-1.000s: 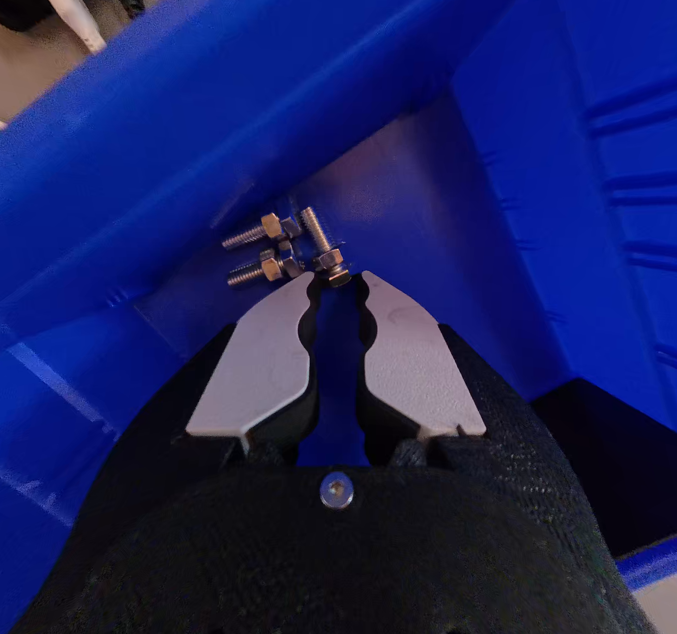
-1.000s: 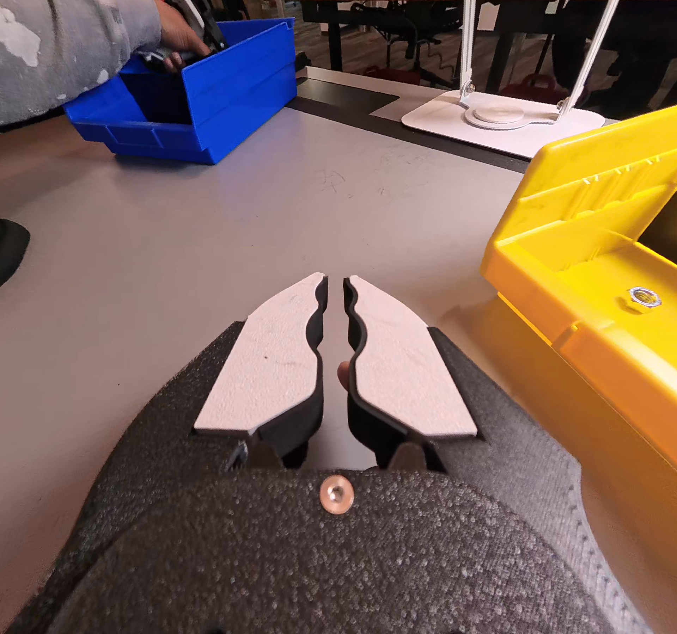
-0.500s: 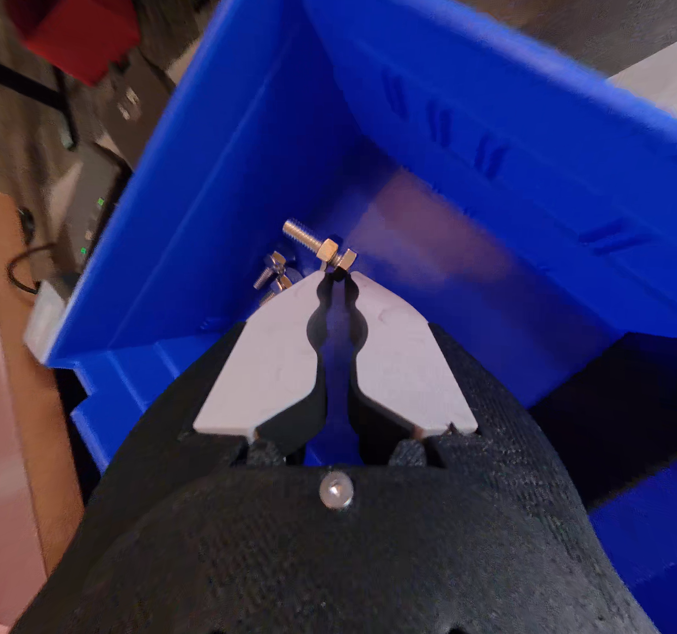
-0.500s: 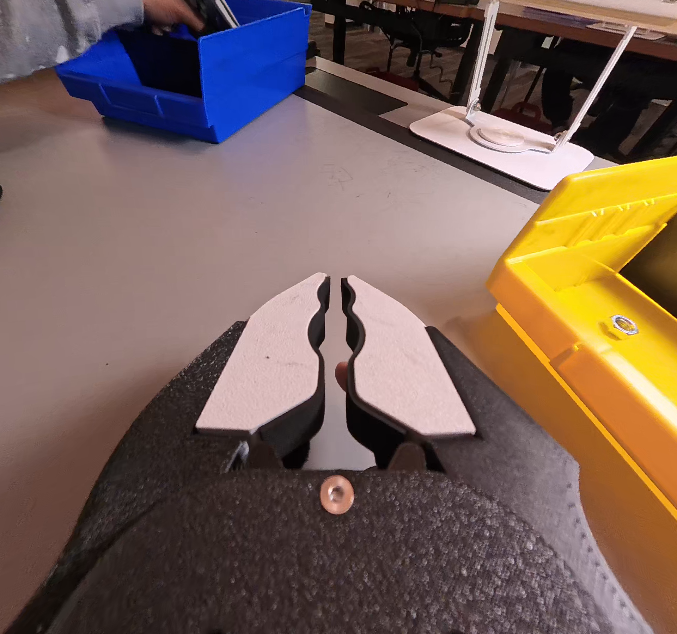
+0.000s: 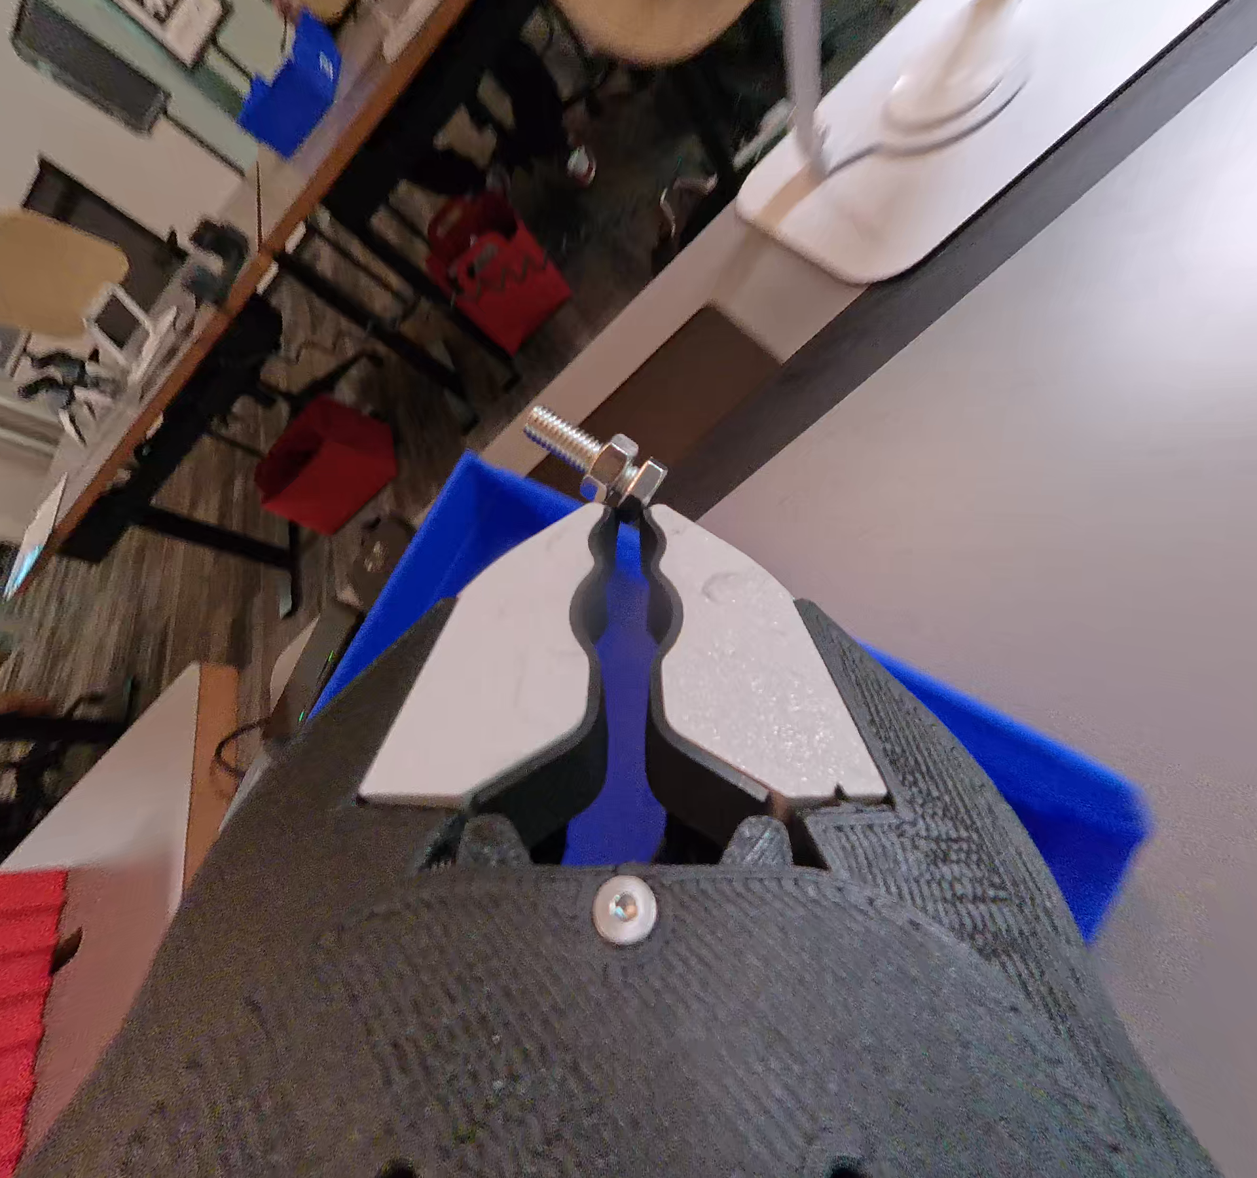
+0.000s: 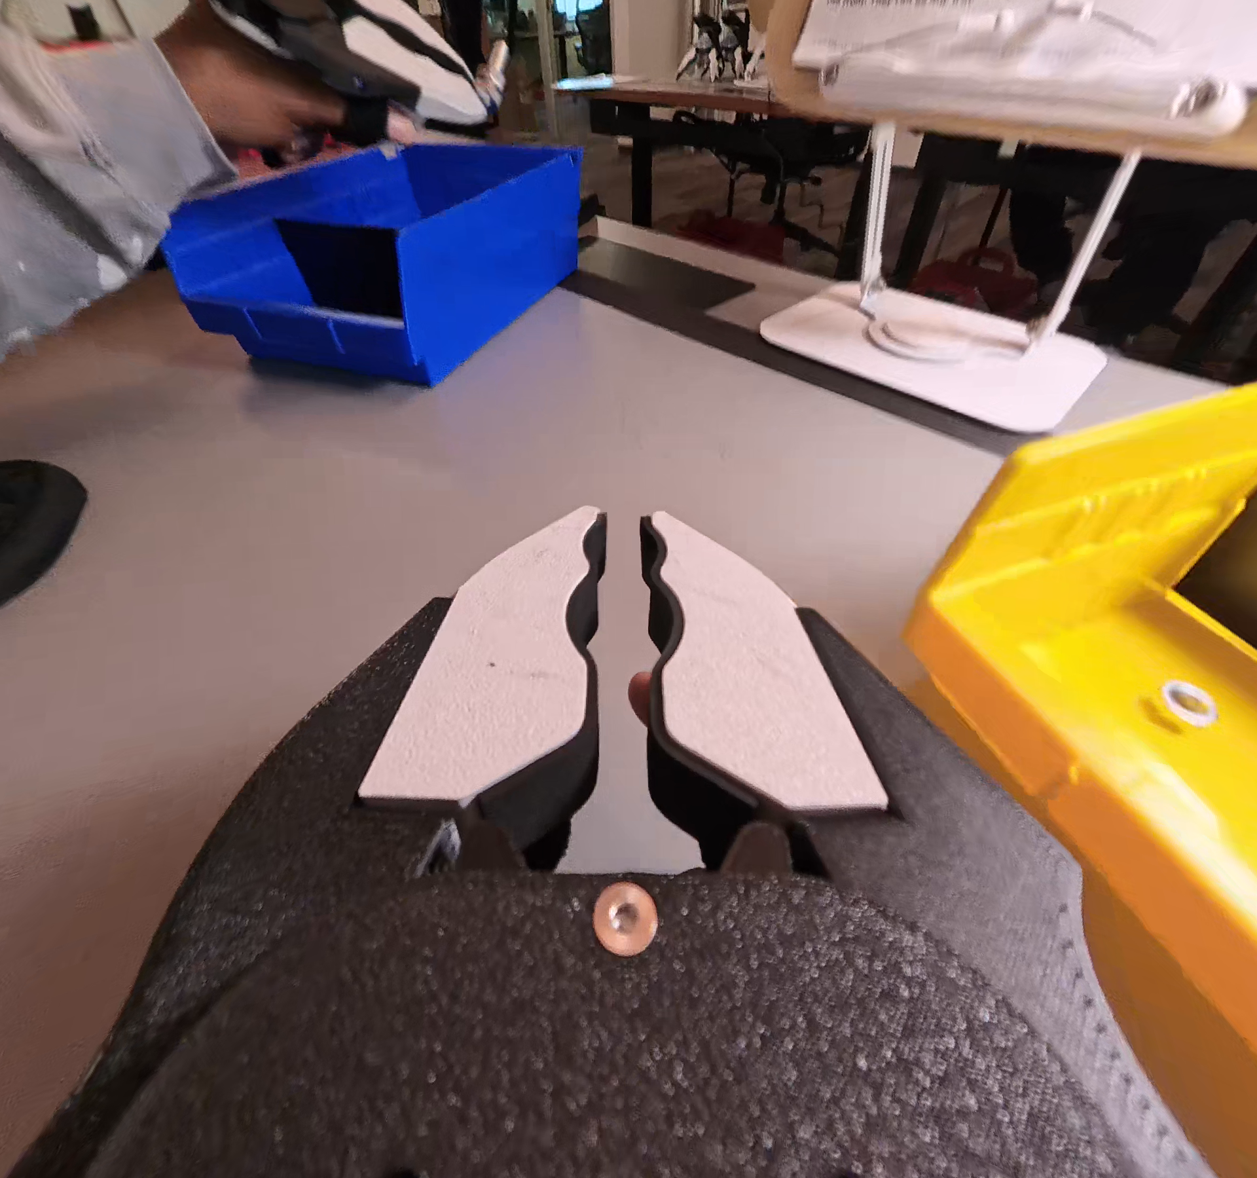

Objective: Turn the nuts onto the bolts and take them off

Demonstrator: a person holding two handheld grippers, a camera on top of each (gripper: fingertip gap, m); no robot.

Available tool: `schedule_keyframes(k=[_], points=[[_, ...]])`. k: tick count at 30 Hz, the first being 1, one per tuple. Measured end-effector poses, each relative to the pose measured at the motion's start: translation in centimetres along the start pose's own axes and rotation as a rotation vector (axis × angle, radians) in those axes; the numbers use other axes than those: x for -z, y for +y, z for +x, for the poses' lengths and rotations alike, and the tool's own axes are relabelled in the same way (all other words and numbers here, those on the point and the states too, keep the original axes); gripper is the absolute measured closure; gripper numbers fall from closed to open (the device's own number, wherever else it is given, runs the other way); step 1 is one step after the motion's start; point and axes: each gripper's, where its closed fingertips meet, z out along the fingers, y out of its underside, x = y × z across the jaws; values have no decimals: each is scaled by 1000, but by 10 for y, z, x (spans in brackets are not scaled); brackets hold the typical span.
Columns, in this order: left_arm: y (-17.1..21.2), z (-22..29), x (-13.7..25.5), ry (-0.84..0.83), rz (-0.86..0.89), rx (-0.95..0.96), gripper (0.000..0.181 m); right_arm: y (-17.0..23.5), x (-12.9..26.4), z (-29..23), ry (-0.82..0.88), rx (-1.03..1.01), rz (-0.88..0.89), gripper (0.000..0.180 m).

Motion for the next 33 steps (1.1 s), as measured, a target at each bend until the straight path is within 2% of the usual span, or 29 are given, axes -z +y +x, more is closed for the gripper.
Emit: schedule_keyframes(k=[1, 5, 8, 10, 13, 17, 20, 21, 24, 26, 30, 33], points=[[-13, 11, 7, 13, 46, -5, 172, -14, -4, -1, -10, 5, 27, 171], [-72, 74, 42, 119, 284, -5, 173, -85, -24, -4, -100, -34, 134, 165], [-109, 130, 74, 236, 497, 53, 174, -124, -40, -13, -268, -151, 190, 161], [-125, 164, 95, 309, 623, 72, 174, -129, -48, -22, -408, -229, 176, 157], [-131, 208, 113, 410, 724, 50, 174, -114, -52, -34, -560, -309, 139, 148], [-127, 247, 122, 542, 772, -7, 173, -97, -47, -45, -702, -349, 109, 146], [-124, 263, 123, 615, 779, -27, 173, -92, -42, -50, -754, -314, 94, 167], [-123, 264, 122, 634, 776, -17, 173, -91, -42, -50, -759, -300, 92, 168], [-122, 263, 123, 712, 770, 88, 173, -90, -38, -49, -753, -244, 99, 168], [-122, 263, 123, 823, 741, 208, 176, -93, -36, -50, -733, -197, 115, 169], [-121, 267, 129, 1083, 687, 406, 158, -99, -30, -53, -693, -86, 149, 170], [-122, 270, 137, 1188, 694, 470, 151, -102, -23, -63, -742, -67, 170, 170]])
